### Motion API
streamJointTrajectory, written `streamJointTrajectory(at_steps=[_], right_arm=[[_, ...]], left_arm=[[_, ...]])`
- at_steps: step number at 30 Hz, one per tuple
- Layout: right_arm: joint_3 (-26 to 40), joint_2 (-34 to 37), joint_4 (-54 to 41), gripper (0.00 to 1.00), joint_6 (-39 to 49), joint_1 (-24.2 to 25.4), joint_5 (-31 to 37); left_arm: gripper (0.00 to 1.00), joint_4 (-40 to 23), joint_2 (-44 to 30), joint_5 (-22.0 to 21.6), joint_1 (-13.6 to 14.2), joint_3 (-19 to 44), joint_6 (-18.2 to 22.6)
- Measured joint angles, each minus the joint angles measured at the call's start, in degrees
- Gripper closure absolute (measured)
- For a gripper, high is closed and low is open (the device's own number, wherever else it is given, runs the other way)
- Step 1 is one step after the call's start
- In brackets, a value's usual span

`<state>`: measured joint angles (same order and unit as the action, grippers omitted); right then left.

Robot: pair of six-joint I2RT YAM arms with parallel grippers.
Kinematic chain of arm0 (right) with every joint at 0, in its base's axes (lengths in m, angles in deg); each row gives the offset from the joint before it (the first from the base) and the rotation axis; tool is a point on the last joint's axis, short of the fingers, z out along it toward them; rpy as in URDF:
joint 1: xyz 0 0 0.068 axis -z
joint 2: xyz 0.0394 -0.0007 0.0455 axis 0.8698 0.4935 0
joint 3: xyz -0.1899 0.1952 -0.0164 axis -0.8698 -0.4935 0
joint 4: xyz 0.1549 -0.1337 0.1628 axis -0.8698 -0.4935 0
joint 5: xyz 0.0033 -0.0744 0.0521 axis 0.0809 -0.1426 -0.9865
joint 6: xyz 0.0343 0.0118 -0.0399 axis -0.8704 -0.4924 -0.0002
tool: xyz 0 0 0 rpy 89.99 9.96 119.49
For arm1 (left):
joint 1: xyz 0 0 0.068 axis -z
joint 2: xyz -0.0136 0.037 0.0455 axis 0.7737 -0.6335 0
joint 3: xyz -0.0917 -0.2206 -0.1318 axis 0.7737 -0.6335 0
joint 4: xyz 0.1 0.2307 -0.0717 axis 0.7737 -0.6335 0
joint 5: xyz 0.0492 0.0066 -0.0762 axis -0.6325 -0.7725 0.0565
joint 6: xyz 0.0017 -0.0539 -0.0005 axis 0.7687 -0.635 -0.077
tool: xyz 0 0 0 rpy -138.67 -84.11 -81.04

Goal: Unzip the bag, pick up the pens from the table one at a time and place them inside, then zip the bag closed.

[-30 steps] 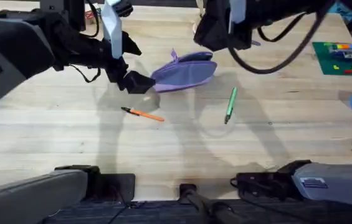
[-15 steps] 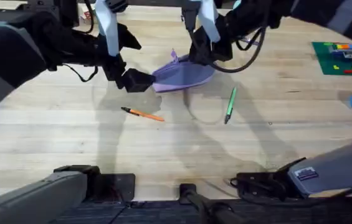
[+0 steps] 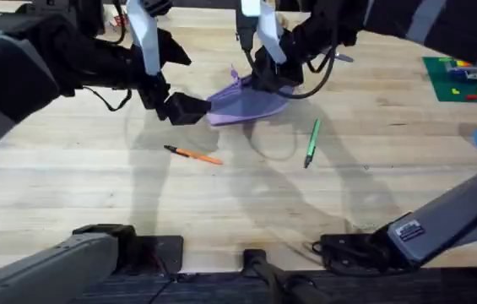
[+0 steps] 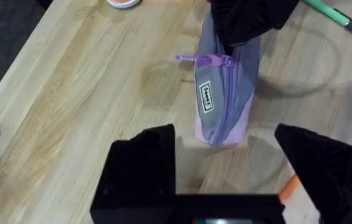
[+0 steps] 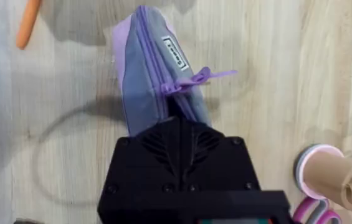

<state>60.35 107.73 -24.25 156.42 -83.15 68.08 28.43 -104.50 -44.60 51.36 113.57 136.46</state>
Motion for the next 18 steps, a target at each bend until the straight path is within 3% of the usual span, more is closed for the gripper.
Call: streamJointTrajectory(at_steps=[11,13,18], right_arm=[[0.0,1.4,0.5,0.956,0.0,0.0,0.0],[0.0,1.4,0.5,0.819,0.0,0.0,0.0],[0.0,1.6,0.1,0.101,0.4,0.0,0.0]], left_arm=[[0.007,0.0,0.0,-0.3,0.0,0.0,0.0],[0.007,0.0,0.0,-0.3,0.0,0.0,0.0],[0.007,0.0,0.0,-0.3,0.0,0.0,0.0]])
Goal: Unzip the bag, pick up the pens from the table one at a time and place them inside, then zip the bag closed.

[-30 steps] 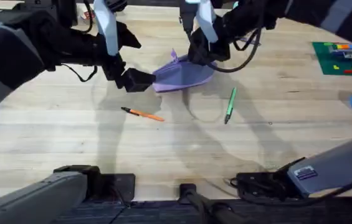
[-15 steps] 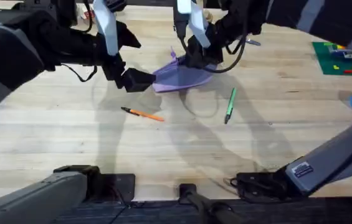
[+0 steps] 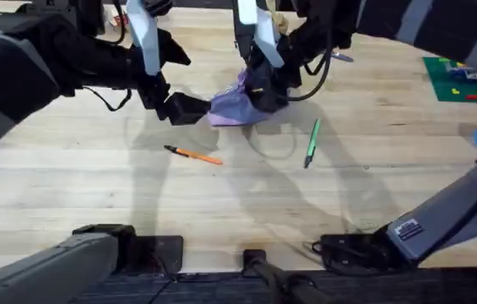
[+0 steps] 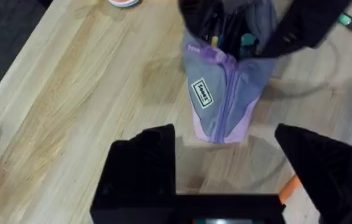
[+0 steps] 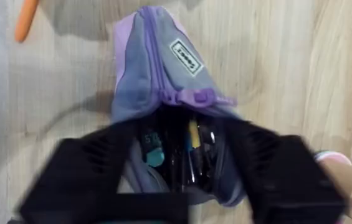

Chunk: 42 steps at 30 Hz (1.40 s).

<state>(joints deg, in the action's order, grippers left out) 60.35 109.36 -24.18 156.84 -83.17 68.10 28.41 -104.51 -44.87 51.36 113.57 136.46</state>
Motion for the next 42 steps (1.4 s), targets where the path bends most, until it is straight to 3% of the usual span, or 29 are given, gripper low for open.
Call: streamJointTrajectory(at_steps=[1,3,20,30,37,42], right_arm=[[0.0,0.1,0.0,0.036,0.3,0.0,0.0],[0.0,0.2,-0.1,0.011,0.4,0.0,0.0],[0.0,-1.3,-0.8,0.008,-2.8,-1.2,1.6],[0.0,-13.9,-4.0,0.007,-16.0,-1.6,2.5],[0.0,-21.2,-12.7,0.007,-23.6,-1.6,10.1],[0.0,-27.1,-13.9,0.007,-28.0,-1.6,17.4]], left_arm=[[0.007,0.0,0.0,0.0,0.0,0.0,0.0],[0.007,0.0,0.0,0.0,0.0,0.0,0.0],[0.007,0.0,0.0,0.0,0.0,0.0,0.0],[0.008,0.0,0.0,0.0,0.0,0.0,0.0],[0.007,0.0,0.0,0.0,0.0,0.0,0.0],[0.008,0.0,0.0,0.0,0.0,0.0,0.0]])
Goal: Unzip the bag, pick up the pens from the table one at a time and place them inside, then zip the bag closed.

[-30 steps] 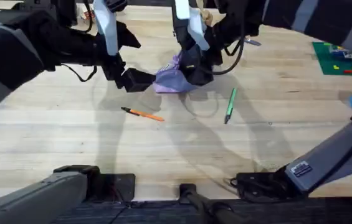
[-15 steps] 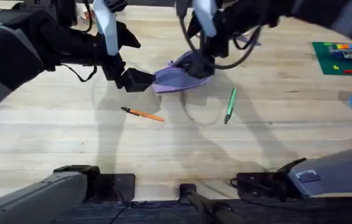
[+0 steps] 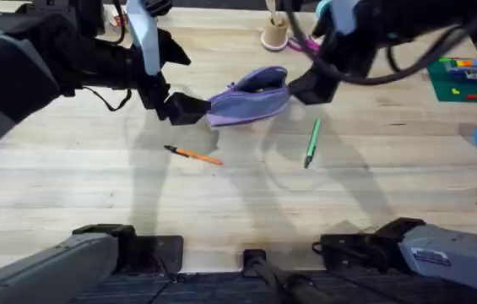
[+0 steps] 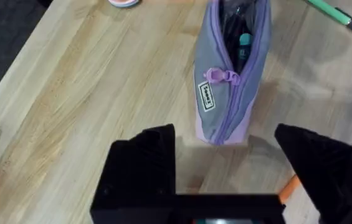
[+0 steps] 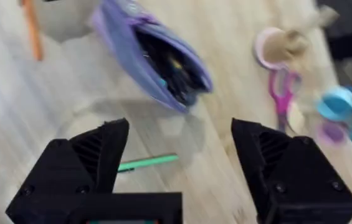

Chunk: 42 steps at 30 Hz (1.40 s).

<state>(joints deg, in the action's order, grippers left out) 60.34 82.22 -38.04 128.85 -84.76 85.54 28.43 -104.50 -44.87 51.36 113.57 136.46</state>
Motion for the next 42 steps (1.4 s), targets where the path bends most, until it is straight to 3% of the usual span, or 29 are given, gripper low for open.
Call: streamJointTrajectory(at_steps=[6,13,20,36,42], right_arm=[[-0.3,-5.1,-0.5,0.008,-11.9,1.8,7.5],[-1.2,-6.3,-1.8,0.007,-34.7,7.2,15.5],[-1.6,-6.3,-6.1,0.006,-56.6,9.0,16.9],[-2.0,-6.3,-8.7,0.006,-66.9,9.0,10.4],[-11.5,-6.3,-7.6,0.008,-70.3,9.0,9.2]], left_arm=[[0.007,0.0,0.0,0.0,0.0,0.0,0.0],[0.007,0.0,0.0,0.0,0.0,0.0,0.0],[0.007,0.0,0.0,0.0,0.0,0.0,0.0],[0.007,0.0,0.0,0.0,0.0,0.0,0.0],[0.007,0.0,0.0,0.0,0.0,0.0,0.0]])
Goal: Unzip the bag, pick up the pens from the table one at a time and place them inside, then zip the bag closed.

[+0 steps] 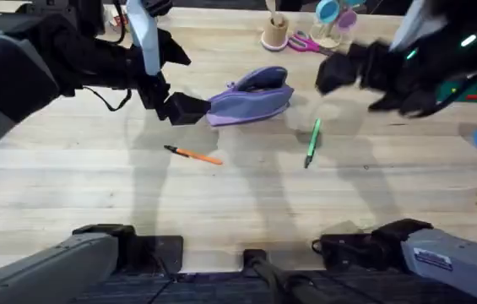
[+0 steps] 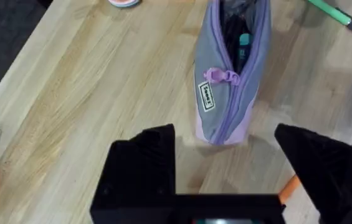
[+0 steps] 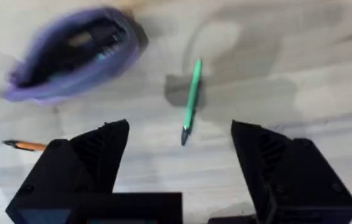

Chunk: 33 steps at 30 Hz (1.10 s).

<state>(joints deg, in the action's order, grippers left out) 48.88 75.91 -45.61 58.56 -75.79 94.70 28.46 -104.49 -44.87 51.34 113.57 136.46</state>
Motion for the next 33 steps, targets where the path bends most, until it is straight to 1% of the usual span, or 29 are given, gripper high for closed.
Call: streamJointTrajectory(at_steps=[4,11,14,16,20,24,26,27,28,30,33], right_arm=[[-8.2,0.0,7.3,0.006,-2.6,0.0,-1.5],[-22.0,0.0,24.8,0.006,-7.1,0.0,-2.0],[-25.5,0.1,27.4,0.006,-8.2,0.0,0.1],[-26.8,0.9,27.5,0.006,-8.7,0.0,1.9],[-27.2,4.7,28.8,0.006,-9.3,0.0,4.1],[-27.2,8.7,30.9,0.006,-9.4,0.0,4.4],[-26.9,9.5,31.1,0.007,-9.4,-0.2,4.5],[-26.9,9.6,31.1,0.026,-9.4,-0.2,4.4],[-26.9,9.8,31.1,0.067,-9.4,-0.2,4.6],[-26.7,10.4,30.5,0.212,-9.4,0.0,5.4],[-26.3,11.0,29.6,0.376,-9.2,0.2,6.5]], left_arm=[[0.007,0.0,0.0,0.0,0.0,0.0,0.0],[0.007,0.0,0.0,0.0,0.0,0.0,0.0],[0.006,0.0,0.0,0.0,0.0,0.0,0.0],[0.007,0.0,0.0,0.0,0.0,0.0,0.0],[0.007,0.0,0.0,0.0,0.0,0.0,0.0],[0.007,0.0,0.0,0.0,0.0,0.0,0.0],[0.007,0.0,0.0,0.0,0.0,0.0,0.0],[0.007,0.0,0.0,0.0,0.0,0.0,0.0],[0.007,0.0,0.0,0.0,0.0,0.0,0.0],[0.008,0.0,0.0,0.0,0.0,0.0,0.0],[0.007,0.0,0.0,0.0,0.0,0.0,0.0]])
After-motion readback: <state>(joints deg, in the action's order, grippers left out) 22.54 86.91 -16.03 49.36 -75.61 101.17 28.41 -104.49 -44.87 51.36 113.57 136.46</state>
